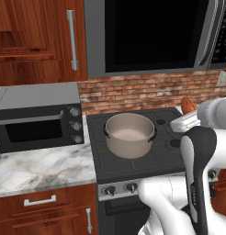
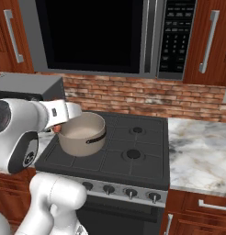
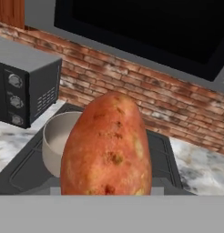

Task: Turn on the burner for the pot on the stove. Wait thirty seconds for the pot to heat up. Then add the sweet potato to the pot.

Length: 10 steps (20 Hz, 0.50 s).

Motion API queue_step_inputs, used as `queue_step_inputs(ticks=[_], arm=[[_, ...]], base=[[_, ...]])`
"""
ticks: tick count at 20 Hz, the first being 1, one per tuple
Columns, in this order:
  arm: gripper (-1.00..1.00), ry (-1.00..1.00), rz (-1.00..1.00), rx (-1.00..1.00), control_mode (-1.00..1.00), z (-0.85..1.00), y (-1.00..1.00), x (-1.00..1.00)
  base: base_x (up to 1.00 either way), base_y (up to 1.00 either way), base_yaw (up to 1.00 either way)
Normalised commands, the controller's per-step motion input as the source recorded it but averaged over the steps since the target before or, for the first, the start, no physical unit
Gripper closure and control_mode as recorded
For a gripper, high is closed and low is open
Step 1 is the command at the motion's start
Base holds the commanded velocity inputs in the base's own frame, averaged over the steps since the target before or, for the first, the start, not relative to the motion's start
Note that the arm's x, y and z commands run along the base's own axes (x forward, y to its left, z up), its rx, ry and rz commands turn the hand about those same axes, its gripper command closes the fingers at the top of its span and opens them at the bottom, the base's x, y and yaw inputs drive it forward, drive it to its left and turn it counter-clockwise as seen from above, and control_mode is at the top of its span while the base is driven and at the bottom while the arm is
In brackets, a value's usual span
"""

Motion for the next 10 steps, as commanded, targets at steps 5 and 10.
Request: queue_step_inputs(ticks=[5, 10], arm=[[1.0, 0.0, 0.01, -0.03, -1.0, 0.0, 0.4, 0.0], [1.0, 0.0, 0.0, 0.0, -1.0, 0.0, 0.31, 0.0]], base=[[0.0, 0.0, 0.0], [0.0, 0.0, 0.0]])
